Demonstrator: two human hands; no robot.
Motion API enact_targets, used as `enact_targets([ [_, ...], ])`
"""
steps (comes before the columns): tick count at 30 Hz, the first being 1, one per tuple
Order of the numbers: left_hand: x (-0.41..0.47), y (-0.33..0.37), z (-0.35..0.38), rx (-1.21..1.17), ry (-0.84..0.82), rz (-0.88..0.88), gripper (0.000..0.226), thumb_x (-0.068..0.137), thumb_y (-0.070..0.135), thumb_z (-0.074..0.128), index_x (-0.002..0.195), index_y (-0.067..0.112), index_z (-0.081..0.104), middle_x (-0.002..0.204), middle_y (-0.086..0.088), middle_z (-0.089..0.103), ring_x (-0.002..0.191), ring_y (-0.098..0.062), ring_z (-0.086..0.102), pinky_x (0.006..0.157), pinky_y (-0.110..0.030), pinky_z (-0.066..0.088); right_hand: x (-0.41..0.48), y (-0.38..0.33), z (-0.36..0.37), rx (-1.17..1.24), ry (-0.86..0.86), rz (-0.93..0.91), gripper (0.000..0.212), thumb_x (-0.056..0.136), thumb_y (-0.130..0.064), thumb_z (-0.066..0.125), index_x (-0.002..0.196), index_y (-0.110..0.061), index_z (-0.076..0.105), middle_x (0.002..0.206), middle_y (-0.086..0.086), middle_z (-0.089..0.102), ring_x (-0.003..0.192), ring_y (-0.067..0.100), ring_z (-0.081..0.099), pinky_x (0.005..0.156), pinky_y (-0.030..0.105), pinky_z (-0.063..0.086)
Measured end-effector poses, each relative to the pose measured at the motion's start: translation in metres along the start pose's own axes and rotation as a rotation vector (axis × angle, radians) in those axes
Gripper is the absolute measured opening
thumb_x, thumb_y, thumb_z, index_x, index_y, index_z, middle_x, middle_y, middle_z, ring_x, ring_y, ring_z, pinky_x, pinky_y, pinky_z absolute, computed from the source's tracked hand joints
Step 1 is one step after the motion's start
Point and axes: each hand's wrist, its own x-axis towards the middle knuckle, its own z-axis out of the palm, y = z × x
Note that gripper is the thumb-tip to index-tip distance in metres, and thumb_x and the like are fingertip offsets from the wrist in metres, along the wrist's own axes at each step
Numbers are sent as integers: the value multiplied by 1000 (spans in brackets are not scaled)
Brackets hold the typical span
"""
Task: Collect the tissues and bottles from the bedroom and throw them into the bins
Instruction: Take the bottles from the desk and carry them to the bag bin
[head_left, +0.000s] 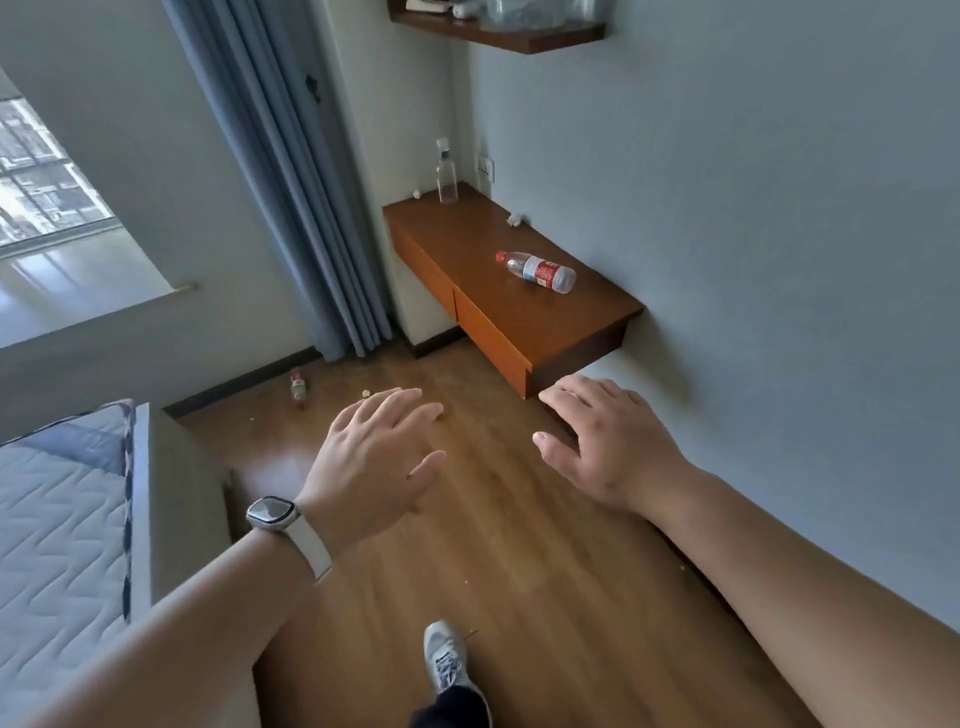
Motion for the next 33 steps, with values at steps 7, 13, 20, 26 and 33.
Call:
enact_targets([
  [7, 77, -56, 26, -53, 11, 5, 52, 88, 53, 52, 133, 28, 53, 140, 4, 51, 135, -20, 41, 110, -40, 30, 85, 8, 13, -17, 1, 58, 61, 90, -57, 32, 129, -17, 56, 130, -1, 53, 120, 21, 49, 96, 42, 44],
  [13, 141, -122, 35, -70, 33, -11, 53, 88, 55, 43, 131, 28, 55, 138, 4, 53, 133, -21, 44, 108, -45, 35, 185, 8, 21, -63, -23, 57, 63, 91, -60, 25, 136, -22, 48, 138, -5, 47, 127, 16, 42, 102, 41, 41],
  [20, 208, -161, 47, -121, 6, -32, 56, 90, 58, 39, 136, 30, 51, 144, 6, 47, 137, -19, 37, 112, -41, 27, 247, 22, 50, -37, -88, 115, 62, 92, -62, 24, 138, -26, 42, 142, -9, 41, 130, 13, 38, 104, 38, 40],
  [26, 280, -176, 76, -129, -45, -15, 50, 93, 53, 46, 138, 31, 48, 147, 5, 45, 139, -19, 33, 114, -42, 24, 313, 58, 70, -70, -128, 133, 58, 94, -61, 28, 140, -28, 40, 145, -8, 39, 133, 14, 37, 105, 39, 38],
  [33, 374, -188, 124, -119, -110, -18, 55, 91, 58, 33, 137, 32, 49, 146, 8, 46, 139, -17, 34, 114, -41, 24, 394, 140, 114, -18, -171, 231, 56, 93, -59, 36, 138, -26, 42, 141, -6, 43, 128, 15, 41, 101, 40, 41],
])
